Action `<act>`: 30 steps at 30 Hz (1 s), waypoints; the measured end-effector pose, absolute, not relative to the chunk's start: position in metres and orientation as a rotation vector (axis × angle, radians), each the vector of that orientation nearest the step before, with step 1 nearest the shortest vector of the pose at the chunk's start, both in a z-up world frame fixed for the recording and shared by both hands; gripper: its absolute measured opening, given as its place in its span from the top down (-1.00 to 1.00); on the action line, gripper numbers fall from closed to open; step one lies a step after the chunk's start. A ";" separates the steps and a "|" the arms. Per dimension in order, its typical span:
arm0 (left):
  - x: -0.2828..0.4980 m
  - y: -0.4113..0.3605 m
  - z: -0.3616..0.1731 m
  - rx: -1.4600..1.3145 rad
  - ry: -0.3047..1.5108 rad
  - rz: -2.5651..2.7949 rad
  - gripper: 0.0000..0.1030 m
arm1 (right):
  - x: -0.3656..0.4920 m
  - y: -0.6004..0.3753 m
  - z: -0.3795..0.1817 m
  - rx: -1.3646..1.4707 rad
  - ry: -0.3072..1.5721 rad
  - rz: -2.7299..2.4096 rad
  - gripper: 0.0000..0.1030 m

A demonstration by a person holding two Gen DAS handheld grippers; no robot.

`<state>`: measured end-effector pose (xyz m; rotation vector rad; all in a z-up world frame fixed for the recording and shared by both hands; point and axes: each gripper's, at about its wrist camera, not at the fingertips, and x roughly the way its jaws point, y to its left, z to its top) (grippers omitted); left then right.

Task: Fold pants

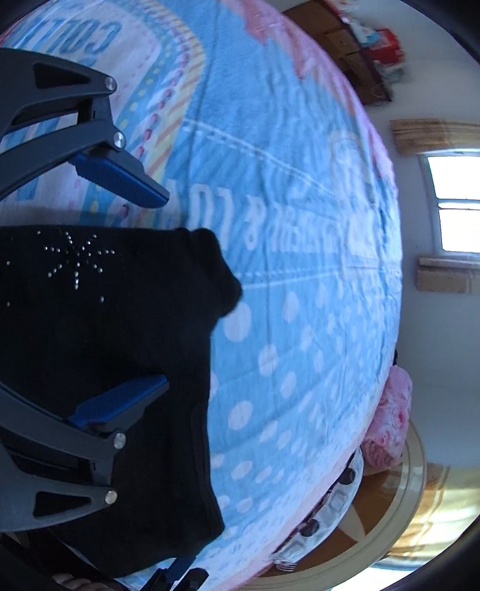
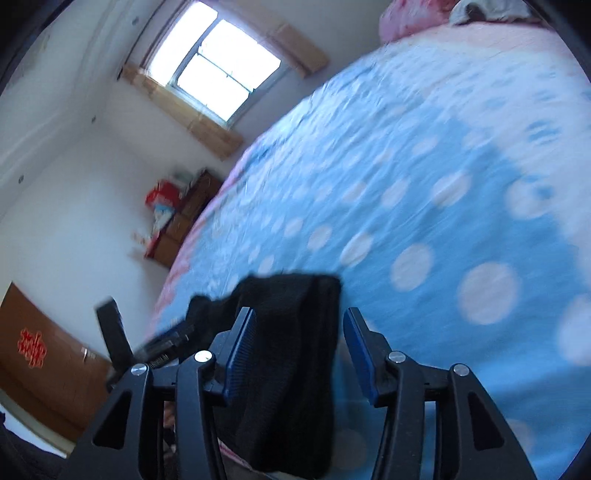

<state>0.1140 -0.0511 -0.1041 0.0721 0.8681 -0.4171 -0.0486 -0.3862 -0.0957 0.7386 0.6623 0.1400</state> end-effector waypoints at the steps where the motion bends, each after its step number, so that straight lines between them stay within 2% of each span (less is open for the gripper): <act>1: 0.115 -0.049 -0.106 0.051 0.880 -0.418 -0.86 | -0.054 -0.388 -0.090 0.713 0.644 0.105 0.00; 6: 0.111 -0.047 -0.106 0.108 0.817 -0.373 -1.00 | -0.058 -0.366 -0.061 0.505 0.598 0.056 0.00; 11: 0.118 -0.031 -0.115 0.000 0.826 -0.408 -1.00 | -0.037 -0.314 -0.064 0.298 0.641 0.139 0.00; 15: 0.114 -0.027 -0.114 0.018 0.821 -0.393 -1.00 | -0.020 -0.315 -0.100 0.339 0.767 0.103 -0.01; 18: 0.110 -0.025 -0.107 0.035 0.826 -0.375 -1.00 | -0.023 -0.325 -0.108 0.407 0.776 0.110 -0.11; 21: 0.100 -0.014 -0.089 0.060 0.769 -0.335 -0.99 | -0.030 -0.341 -0.099 0.490 0.768 0.127 -0.11; 24: 0.094 -0.003 -0.072 0.072 0.706 -0.293 -0.99 | -0.050 -0.357 -0.078 0.486 0.678 0.050 -0.10; 30: 0.085 -0.018 -0.061 0.067 0.687 -0.327 -0.99 | -0.062 -0.325 -0.043 0.254 0.596 0.023 -0.10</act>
